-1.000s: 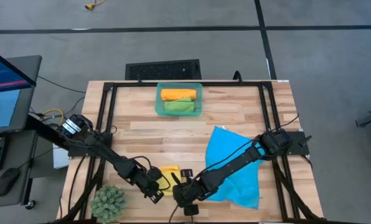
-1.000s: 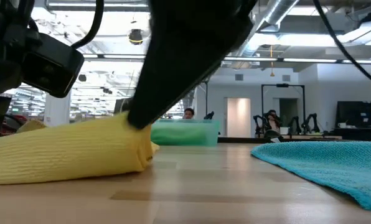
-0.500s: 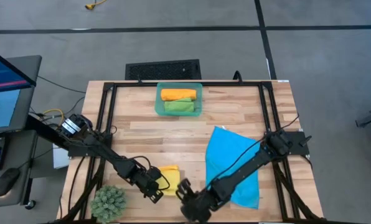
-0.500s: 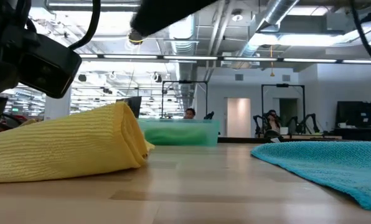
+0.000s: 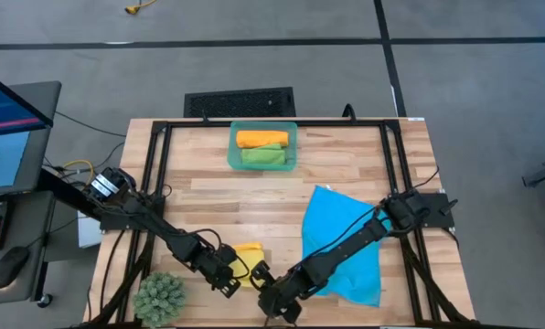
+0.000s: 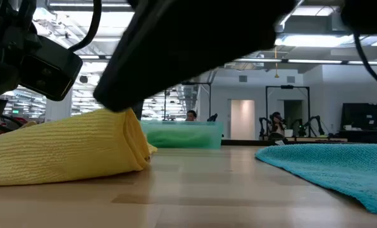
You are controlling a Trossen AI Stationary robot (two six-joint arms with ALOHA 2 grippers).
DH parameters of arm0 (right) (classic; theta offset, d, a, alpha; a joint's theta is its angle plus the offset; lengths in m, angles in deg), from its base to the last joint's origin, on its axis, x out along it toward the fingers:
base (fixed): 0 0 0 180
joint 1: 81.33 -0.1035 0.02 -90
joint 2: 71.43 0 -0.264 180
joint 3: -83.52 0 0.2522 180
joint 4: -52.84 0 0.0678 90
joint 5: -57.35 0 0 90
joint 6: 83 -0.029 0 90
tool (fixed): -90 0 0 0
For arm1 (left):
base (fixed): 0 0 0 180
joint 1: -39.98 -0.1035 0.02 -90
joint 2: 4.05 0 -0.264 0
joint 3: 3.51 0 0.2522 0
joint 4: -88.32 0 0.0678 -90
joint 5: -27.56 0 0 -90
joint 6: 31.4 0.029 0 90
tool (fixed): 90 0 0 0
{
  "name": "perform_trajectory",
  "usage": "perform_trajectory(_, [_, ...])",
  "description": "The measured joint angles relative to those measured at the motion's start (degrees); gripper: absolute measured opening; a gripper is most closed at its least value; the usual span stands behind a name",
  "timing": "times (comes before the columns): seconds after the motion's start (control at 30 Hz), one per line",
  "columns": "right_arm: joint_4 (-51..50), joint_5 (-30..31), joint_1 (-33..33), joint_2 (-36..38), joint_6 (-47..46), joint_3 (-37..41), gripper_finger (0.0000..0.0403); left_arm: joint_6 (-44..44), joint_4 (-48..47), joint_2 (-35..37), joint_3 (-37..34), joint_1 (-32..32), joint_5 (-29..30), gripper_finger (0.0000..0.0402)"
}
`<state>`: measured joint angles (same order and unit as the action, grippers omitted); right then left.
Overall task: Roll microfiber towels into tight, uniform cylinder then place into a basket
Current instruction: Fold the yellow towel
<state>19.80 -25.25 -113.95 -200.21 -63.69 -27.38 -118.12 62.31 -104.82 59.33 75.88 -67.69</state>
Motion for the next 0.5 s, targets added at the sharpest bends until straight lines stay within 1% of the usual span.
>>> perform_trajectory(0.1, [0.26, 1.95, 0.48, -0.86, 0.39, 0.04, 0.0035, -0.06, 0.04, -0.02, 0.00, 0.00, 0.02, 0.0006])
perform_trajectory(0.23, [1.72, 2.12, 1.53, -1.44, -1.99, -0.11, 0.0025, -0.26, 0.09, -0.02, 0.00, 0.00, 0.00, 0.0006])
perform_trajectory(0.37, [0.96, 2.64, 3.39, -1.82, -3.02, 0.00, 0.0017, -0.59, 0.11, -0.03, 0.00, 0.00, -0.05, 0.0006])
perform_trajectory(0.5, [0.92, 5.62, 5.31, -1.85, -8.25, 0.00, 0.0017, -0.60, 0.11, -0.04, 0.00, 0.00, -0.07, 0.0006])
